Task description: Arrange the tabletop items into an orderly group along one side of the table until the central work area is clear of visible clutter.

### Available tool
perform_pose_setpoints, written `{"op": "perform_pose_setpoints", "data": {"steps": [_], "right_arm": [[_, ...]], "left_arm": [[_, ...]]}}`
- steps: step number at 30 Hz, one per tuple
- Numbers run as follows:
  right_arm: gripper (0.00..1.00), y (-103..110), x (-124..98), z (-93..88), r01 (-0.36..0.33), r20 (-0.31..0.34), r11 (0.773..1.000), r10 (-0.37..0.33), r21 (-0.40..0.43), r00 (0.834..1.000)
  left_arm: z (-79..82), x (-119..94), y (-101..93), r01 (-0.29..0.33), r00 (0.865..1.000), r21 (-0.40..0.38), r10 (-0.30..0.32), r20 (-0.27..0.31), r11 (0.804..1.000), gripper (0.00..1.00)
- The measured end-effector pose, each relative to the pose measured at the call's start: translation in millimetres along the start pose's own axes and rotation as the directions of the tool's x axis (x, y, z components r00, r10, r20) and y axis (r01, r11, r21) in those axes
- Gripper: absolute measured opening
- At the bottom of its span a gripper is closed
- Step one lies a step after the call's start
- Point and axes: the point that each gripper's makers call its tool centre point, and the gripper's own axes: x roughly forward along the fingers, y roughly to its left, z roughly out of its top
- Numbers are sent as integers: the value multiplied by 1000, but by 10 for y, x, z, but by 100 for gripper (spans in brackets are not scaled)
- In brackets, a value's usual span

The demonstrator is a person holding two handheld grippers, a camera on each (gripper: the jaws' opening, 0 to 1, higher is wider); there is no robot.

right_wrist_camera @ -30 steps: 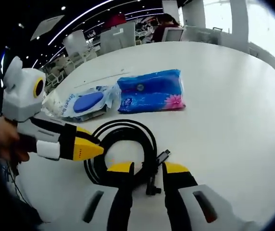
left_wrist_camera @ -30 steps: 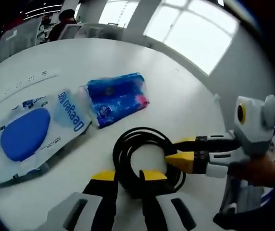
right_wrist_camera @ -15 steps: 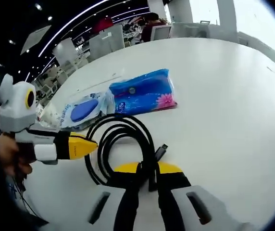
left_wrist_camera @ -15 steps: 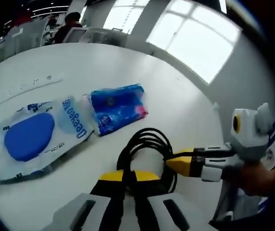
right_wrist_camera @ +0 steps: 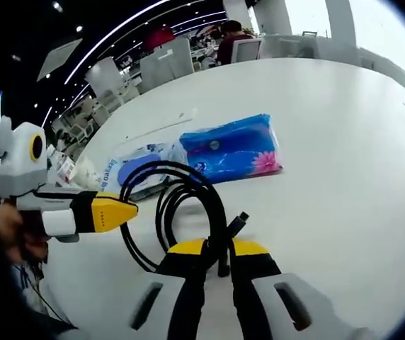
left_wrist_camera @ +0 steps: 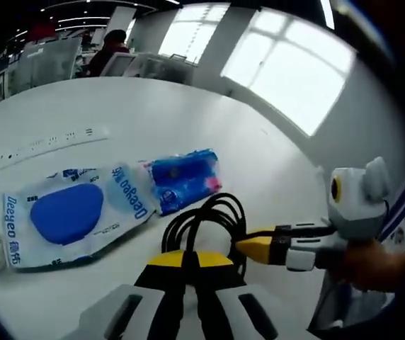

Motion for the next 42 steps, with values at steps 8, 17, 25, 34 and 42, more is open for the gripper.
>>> {"op": "perform_pose_setpoints", "data": {"steps": [8, 17, 25, 34, 42], "right_arm": [[8, 81, 92, -11, -16, -37, 1000, 15, -26, 999], [8, 46, 122, -67, -12, -49, 983, 3, -183, 999], [9, 33, 159, -51, -12, -43, 972, 2, -234, 999], [9, 48, 118, -58, -38, -10, 971, 37, -235, 999], [23, 155, -45, 42, -63, 61, 957, 83, -285, 995]], "left_arm": [[-32, 42, 169, -36, 999, -21, 36, -16, 999, 1], [-166, 227, 266, -69, 996, -11, 68, -56, 998, 3], [-215, 254, 279, -82, 994, 16, 83, -75, 997, 5], [-159, 209, 330, -87, 996, 66, 89, -31, 994, 6], [-115, 56, 320, -72, 997, 97, 70, 28, 993, 17]]}}
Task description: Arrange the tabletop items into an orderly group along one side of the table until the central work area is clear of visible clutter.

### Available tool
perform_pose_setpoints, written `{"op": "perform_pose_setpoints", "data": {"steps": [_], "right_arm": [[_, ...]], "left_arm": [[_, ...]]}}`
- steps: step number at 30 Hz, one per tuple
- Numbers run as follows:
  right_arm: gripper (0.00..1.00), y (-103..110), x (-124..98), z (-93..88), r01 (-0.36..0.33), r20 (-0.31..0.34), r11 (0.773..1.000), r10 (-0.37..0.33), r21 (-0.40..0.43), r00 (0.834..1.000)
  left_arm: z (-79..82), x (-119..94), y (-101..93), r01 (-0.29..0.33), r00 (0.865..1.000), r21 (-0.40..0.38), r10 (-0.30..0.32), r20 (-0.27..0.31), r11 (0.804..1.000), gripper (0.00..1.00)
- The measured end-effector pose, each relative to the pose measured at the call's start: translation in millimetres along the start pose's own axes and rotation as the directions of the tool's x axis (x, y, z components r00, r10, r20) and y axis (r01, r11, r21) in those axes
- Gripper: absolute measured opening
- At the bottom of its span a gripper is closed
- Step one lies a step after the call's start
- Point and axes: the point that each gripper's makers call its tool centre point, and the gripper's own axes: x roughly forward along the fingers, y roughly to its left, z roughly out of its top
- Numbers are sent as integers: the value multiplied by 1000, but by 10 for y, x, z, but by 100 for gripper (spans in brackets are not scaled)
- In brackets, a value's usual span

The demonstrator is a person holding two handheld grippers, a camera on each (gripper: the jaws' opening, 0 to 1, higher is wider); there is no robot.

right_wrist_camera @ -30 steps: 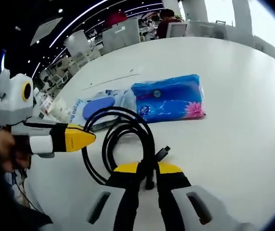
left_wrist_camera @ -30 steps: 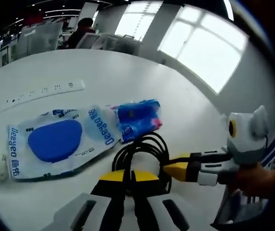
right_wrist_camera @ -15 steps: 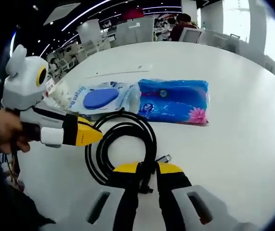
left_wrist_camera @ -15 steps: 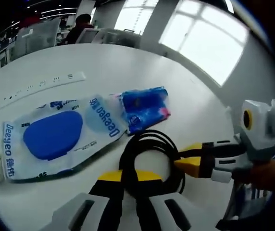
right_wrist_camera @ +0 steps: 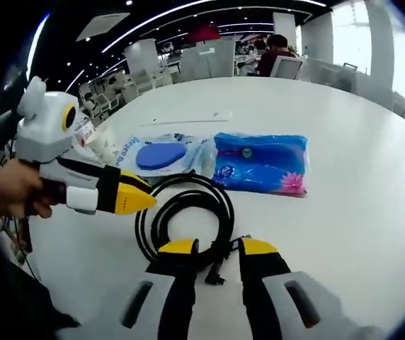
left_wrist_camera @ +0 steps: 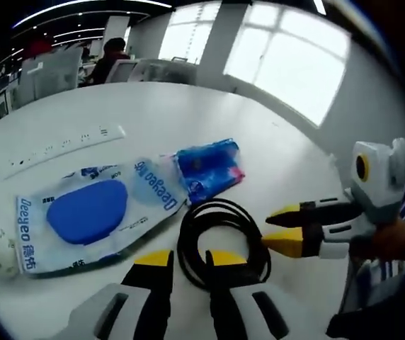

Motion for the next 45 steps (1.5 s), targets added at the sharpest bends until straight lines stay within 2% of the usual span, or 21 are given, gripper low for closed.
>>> {"op": "perform_pose_setpoints", "data": {"steps": [2, 5, 8, 13, 19, 27, 30, 35, 39, 45], "right_arm": [[30, 87, -49, 63, -28, 32, 999, 29, -18, 999], [33, 176, -126, 108, -45, 49, 998, 47, -50, 998], [39, 227, -144, 145, -59, 75, 996, 64, -61, 995], [44, 302, -255, 208, -74, 107, 996, 80, -59, 991], [51, 372, -401, 232, -87, 131, 993, 97, -79, 987], [63, 393, -569, 282, -105, 152, 991, 116, -80, 981], [67, 454, -638, 313, -111, 171, 990, 125, -90, 977], [77, 553, -741, 299, -137, 191, 987, 151, -87, 970], [84, 567, -808, 266, -136, 197, 984, 157, -116, 968], [90, 534, -906, 272, -143, 207, 981, 168, -129, 964]], "left_arm": [[36, -121, -11, -3, 1000, 10, 3, 22, 1000, 18], [41, -206, -21, -19, 999, 31, 17, 47, 999, 19], [89, -349, -91, -13, 996, 26, 11, 93, 1000, 28], [26, -569, -102, -22, 993, 66, 14, 119, 998, 33], [-12, -887, -85, -32, 987, 77, 20, 157, 997, 43], [-137, -1381, 146, -64, 976, 60, 50, 210, 996, 53], [-204, -1523, 247, -96, 970, 74, 77, 230, 993, 57], [-356, -1766, 364, -118, 968, 68, 100, 230, 991, 66], [-433, -1960, 437, -126, 961, 61, 107, 254, 990, 75], [-536, -2199, 555, -145, 954, 60, 123, 273, 988, 83]]}}
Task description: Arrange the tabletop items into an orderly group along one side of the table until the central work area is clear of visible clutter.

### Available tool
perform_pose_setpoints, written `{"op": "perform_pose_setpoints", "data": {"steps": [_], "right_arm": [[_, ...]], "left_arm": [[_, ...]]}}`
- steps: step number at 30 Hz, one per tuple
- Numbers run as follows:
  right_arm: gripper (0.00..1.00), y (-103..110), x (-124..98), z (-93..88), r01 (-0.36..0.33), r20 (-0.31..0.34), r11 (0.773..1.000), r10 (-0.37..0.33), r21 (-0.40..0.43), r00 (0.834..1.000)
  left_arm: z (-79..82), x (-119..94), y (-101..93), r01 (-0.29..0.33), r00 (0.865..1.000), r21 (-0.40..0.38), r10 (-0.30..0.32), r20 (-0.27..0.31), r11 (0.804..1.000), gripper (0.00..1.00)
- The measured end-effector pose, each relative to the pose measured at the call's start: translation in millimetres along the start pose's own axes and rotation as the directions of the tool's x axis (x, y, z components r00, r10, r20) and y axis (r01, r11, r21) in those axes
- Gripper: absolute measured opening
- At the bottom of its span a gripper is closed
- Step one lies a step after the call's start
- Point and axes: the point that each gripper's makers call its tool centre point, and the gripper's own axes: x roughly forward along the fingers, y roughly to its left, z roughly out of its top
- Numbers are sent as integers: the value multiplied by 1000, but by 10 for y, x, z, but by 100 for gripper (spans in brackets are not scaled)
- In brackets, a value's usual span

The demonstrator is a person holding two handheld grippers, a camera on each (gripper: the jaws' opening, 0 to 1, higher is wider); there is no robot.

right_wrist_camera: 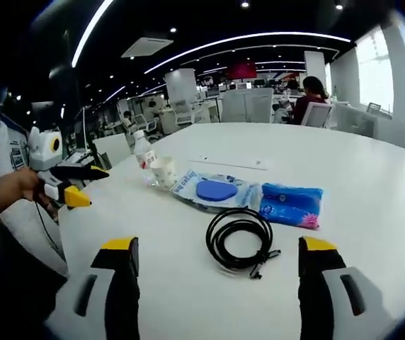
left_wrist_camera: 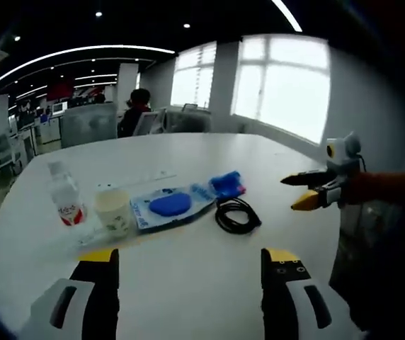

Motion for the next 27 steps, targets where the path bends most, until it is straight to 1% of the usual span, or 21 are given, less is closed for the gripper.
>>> {"op": "perform_pose_setpoints", "data": {"steps": [4, 6, 10, 12, 14, 16, 21, 23, 27], "right_arm": [[93, -59, -64, 4, -1, -1, 1000, 1, 9, 1000], [95, -81, -101, 1, -1, 2, 1000, 0, 20, 1000], [99, -75, -138, -22, 0, -1, 1000, 0, 24, 1000], [99, -80, -158, -50, 5, -11, 1000, -4, 28, 1000], [99, -102, -183, -84, 10, -19, 999, -9, 33, 1000], [99, -107, -211, -107, 10, -27, 999, -9, 33, 1000], [99, -126, -277, -153, 17, -56, 1000, -17, 0, 998], [99, -137, -292, -153, 22, -56, 1000, -22, -1, 998], [99, -179, -307, -168, 31, -40, 999, -30, 31, 999]], "left_arm": [[-9, -121, 135, -36, 999, -10, 37, 17, 999, 88], [-19, -165, 193, -50, 999, -26, 50, 12, 998, 89], [-9, -218, 247, -57, 998, -31, 57, 11, 998, 95], [-42, -224, 273, -56, 998, -34, 56, -9, 998, 98], [-53, -239, 287, -54, 999, -47, 53, -12, 997, 100], [-43, -261, 281, -41, 999, -62, 41, -4, 997, 100], [-88, -321, 325, -43, 999, -65, 41, -24, 997, 100], [-107, -336, 341, -45, 999, -67, 43, -32, 997, 100], [-175, -365, 374, -50, 996, -49, 47, -73, 998, 100]]}}
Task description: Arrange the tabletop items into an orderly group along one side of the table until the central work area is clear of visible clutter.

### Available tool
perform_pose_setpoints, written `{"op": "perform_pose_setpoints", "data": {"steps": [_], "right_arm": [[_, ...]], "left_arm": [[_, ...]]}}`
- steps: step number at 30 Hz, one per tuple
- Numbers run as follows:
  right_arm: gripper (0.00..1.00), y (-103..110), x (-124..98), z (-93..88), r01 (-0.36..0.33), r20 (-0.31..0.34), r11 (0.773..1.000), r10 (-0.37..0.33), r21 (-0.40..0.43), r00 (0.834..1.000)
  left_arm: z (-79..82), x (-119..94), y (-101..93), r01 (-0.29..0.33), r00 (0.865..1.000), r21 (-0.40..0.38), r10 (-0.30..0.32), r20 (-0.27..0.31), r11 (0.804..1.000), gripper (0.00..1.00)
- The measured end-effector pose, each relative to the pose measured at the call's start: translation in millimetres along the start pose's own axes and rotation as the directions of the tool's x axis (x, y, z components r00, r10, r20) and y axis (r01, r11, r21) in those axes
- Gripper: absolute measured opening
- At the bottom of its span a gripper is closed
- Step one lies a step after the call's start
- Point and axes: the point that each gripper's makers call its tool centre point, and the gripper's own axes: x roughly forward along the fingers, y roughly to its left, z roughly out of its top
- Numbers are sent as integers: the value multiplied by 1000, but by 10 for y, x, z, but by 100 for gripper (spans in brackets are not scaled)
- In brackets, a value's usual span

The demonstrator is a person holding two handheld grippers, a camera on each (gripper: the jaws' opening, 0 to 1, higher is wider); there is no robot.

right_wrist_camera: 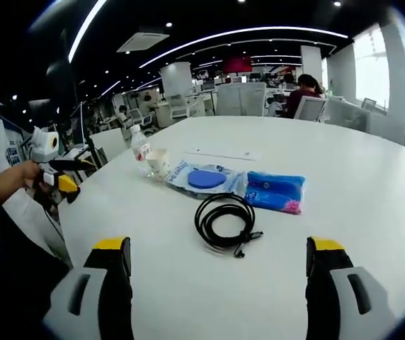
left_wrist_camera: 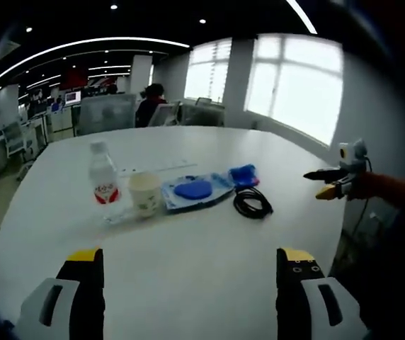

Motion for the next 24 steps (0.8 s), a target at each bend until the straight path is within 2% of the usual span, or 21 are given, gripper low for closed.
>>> {"op": "perform_pose_setpoints", "data": {"steps": [7, 11, 18, 24], "right_arm": [[99, -40, 19, -125, -7, -26, 998, 9, 63, 1000], [99, -65, 20, -147, 2, -51, 999, 1, 49, 999], [98, -41, 44, -93, -8, -47, 1000, 9, 29, 999], [98, 36, 107, 9, -21, -26, 999, 22, 27, 999]], "left_arm": [[-15, -6, 27, -15, 1000, 7, 15, -20, 1000, 100], [-1, 8, 42, -21, 1000, 6, 21, -16, 1000, 100], [77, -18, -7, 10, 1000, 3, -10, 2, 1000, 100], [161, -48, 69, -10, 1000, 22, 10, 18, 1000, 100]]}}
